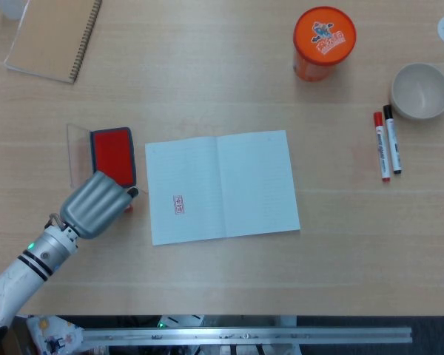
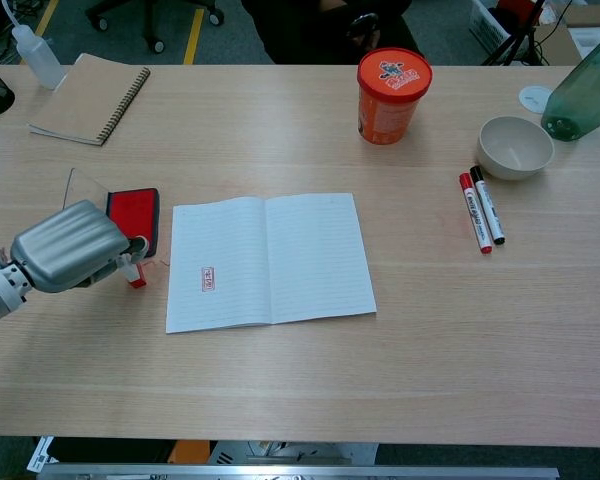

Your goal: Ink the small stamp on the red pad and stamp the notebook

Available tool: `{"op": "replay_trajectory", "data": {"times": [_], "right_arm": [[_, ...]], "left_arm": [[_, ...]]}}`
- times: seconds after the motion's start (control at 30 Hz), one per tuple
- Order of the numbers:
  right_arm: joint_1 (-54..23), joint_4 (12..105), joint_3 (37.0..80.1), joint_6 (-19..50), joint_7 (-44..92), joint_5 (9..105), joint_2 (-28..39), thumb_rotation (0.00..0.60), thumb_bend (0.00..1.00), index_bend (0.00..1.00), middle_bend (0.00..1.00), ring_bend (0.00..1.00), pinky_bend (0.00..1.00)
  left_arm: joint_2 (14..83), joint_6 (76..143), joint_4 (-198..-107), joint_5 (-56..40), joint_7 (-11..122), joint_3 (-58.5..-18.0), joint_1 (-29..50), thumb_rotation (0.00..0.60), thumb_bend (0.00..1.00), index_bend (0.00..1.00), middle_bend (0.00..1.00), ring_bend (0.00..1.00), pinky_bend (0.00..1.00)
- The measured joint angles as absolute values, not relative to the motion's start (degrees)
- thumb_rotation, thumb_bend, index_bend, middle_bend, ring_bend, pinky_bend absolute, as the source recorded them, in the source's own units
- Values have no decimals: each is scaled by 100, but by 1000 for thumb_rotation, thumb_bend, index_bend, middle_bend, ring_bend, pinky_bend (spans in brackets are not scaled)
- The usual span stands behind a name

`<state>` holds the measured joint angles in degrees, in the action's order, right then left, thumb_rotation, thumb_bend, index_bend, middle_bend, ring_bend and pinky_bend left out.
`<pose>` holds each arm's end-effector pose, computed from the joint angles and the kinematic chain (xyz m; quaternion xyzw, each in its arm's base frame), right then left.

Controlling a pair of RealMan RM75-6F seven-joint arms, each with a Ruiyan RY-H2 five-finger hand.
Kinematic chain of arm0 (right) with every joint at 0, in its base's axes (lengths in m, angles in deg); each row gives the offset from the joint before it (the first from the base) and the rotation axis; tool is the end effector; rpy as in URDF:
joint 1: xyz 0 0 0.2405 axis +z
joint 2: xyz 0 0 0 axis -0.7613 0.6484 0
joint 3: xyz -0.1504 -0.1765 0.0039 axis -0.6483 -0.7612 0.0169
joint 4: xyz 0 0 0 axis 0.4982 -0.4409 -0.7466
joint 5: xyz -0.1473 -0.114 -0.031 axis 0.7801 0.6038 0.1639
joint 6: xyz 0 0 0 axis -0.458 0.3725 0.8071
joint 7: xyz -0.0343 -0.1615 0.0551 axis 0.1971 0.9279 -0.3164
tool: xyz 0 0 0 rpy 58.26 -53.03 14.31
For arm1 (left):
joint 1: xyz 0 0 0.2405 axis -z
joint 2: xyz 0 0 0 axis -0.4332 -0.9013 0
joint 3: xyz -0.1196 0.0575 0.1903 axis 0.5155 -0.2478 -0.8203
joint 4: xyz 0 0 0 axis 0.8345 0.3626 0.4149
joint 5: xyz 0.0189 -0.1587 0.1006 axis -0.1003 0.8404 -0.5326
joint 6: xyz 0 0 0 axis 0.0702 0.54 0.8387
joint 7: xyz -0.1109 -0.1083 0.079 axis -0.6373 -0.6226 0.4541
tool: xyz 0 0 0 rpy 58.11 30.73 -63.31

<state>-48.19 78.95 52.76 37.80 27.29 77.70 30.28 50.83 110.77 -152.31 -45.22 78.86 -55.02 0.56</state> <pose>-0.2936 -0.1948 0.2028 0.5741 -0.3747 0.3562 0.6349 -0.2256 0.2413 -0.0137 -0.8732 -0.1397 -0.2488 0.3950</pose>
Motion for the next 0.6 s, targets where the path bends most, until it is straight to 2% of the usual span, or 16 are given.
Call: {"op": "replay_trajectory", "data": {"times": [0.3, 0.6], "right_arm": [[-4832, 7914, 5280, 3815, 2715, 7787, 3044, 600, 202, 191, 323, 281, 347], [-4843, 7880, 5302, 3799, 2650, 7721, 3073, 600, 202, 191, 323, 280, 347]], "left_arm": [[4924, 11201, -15448, -4570, 7915, -5494, 22, 600, 388, 394, 913, 856, 834], [4414, 11452, -16260, -4615, 7945, -5418, -6, 600, 388, 384, 911, 853, 835]]}}
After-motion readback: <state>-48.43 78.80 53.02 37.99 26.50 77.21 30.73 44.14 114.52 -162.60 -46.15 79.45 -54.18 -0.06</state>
